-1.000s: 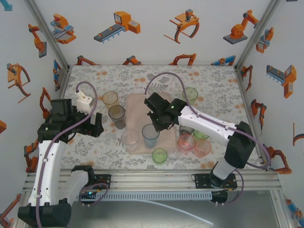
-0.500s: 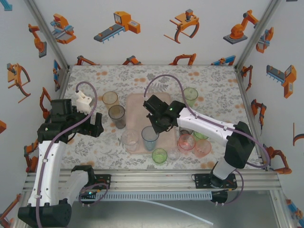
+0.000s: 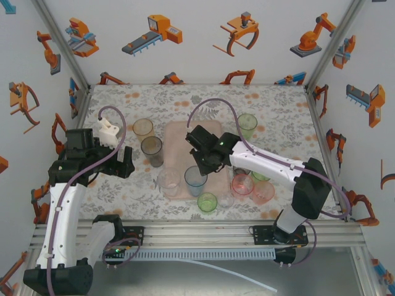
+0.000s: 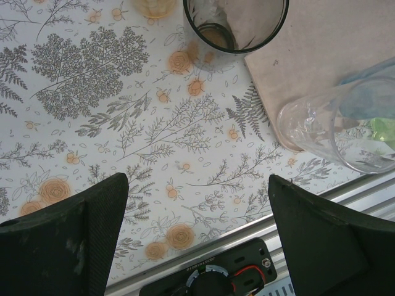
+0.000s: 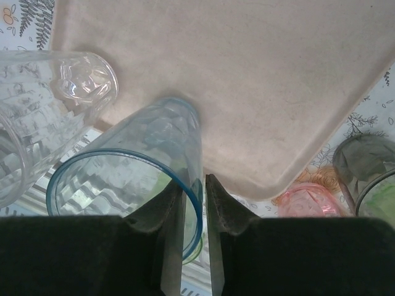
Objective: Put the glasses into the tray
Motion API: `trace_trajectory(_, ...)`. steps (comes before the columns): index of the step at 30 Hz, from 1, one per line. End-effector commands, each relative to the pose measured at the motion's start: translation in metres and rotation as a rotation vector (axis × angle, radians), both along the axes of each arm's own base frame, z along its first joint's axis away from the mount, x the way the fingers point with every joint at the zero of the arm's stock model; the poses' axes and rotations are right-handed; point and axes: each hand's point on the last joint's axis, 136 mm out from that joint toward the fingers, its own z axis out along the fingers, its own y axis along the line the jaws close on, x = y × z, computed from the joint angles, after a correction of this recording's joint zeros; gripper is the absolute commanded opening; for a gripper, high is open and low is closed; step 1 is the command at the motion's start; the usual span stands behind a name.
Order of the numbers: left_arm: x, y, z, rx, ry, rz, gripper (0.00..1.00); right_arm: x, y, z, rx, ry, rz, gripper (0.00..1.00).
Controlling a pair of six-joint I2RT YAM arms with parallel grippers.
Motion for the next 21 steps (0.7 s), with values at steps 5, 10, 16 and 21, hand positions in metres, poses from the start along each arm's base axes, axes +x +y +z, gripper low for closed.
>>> trace_trajectory(5, 0.000, -0.002, 0.007, -0.022, -0.022, -0.002, 0.86, -0.004, 0.000, 0.009, 0.027, -0.004, -0.006, 0.34)
trace_trajectory(10, 0.001, -0.002, 0.008, -0.019, -0.025, -0.003, 0.86, -0.004, -0.001, 0.012, 0.022, -0.010, -0.006, 0.37)
trace_trajectory(16, 0.000, -0.002, 0.008, -0.020, -0.025, -0.002, 0.87, -0.001, -0.006, 0.026, 0.010, -0.039, 0.000, 0.39)
trace_trajectory(21, -0.001, -0.003, 0.008, -0.020, -0.026, -0.010, 0.88, -0.003, -0.010, 0.039, 0.005, -0.058, 0.019, 0.41)
